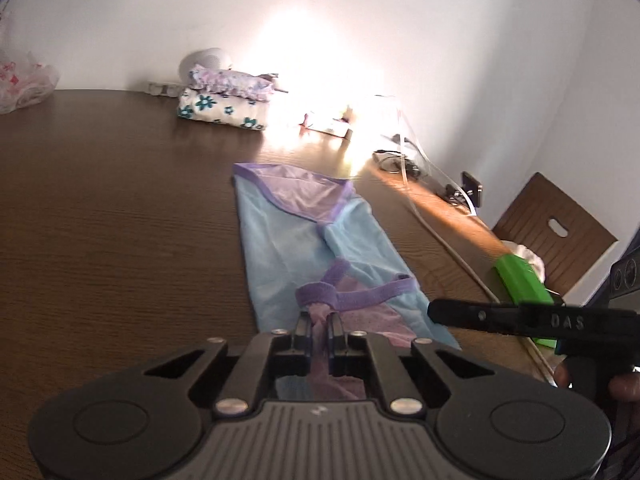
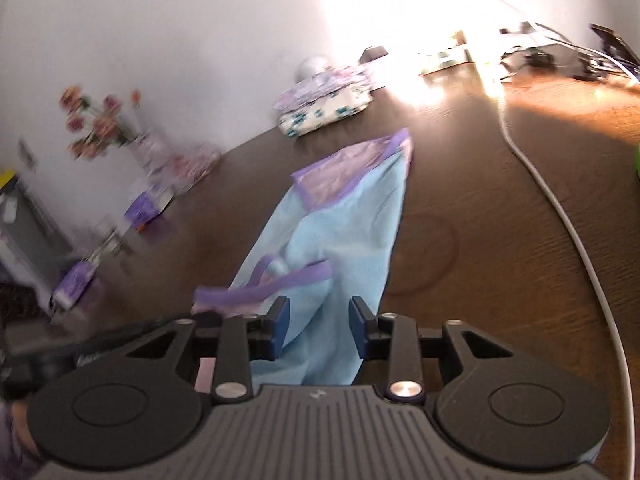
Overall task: Fold clothes
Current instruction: 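Fold the pink end over the blue body with both grippers and lower it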
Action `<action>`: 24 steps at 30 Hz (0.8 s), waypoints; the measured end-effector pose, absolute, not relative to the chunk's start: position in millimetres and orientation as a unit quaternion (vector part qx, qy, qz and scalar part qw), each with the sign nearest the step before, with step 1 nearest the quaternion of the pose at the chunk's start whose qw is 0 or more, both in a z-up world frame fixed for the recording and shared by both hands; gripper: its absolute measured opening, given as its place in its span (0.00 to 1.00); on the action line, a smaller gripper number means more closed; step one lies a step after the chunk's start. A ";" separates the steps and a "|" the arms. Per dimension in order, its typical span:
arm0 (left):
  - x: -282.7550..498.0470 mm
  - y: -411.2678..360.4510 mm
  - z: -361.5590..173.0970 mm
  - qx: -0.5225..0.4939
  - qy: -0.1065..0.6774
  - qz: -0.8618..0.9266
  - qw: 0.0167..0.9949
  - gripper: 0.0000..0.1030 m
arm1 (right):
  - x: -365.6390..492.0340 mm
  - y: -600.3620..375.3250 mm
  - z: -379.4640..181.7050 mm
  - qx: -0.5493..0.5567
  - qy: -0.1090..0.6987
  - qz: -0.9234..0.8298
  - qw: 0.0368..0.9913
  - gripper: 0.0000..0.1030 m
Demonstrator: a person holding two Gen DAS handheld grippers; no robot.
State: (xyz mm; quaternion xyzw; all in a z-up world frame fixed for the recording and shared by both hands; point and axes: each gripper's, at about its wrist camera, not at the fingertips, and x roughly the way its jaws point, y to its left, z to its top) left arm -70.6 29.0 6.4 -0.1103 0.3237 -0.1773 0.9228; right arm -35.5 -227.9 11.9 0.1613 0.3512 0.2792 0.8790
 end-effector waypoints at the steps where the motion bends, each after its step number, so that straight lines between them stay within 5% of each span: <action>1: -70.5 27.3 6.5 -0.106 0.325 -0.179 0.923 0.14 | -39.3 -227.1 11.8 0.149 0.356 0.284 0.878 0.32; 3: -69.2 24.0 6.0 -0.097 0.328 -0.181 0.922 0.16 | -46.3 -225.0 9.3 0.131 0.365 0.286 0.876 0.20; 4: -67.9 23.7 5.3 -0.094 0.333 -0.182 0.920 0.17 | -50.2 -226.0 8.5 0.129 0.368 0.287 0.875 0.01; 10: -67.9 19.7 6.3 -0.065 0.335 -0.183 0.922 0.32 | -71.8 -240.4 15.6 0.126 0.375 0.281 0.874 0.01; 13: -66.6 24.9 10.5 -0.078 0.326 -0.193 0.922 0.41 | -72.4 -240.0 18.0 0.131 0.368 0.289 0.874 0.08; 16: -62.0 22.3 9.4 -0.071 0.336 -0.199 0.918 0.44 | -70.6 -236.7 18.6 0.134 0.364 0.302 0.871 0.43; 18: -59.4 17.7 8.3 -0.064 0.337 -0.205 0.917 0.40 | -70.4 -238.2 18.1 0.139 0.366 0.302 0.869 0.36; 20: -56.6 13.9 7.8 -0.062 0.339 -0.210 0.915 0.23 | -70.8 -242.2 17.0 0.146 0.370 0.297 0.868 0.09; 21: -55.0 12.7 7.7 -0.062 0.342 -0.212 0.913 0.09 | -71.0 -244.2 16.4 0.150 0.372 0.295 0.867 0.05; 24: -55.3 10.0 9.2 -0.058 0.338 -0.214 0.915 0.08 | -71.7 -250.1 14.7 0.160 0.378 0.288 0.865 0.02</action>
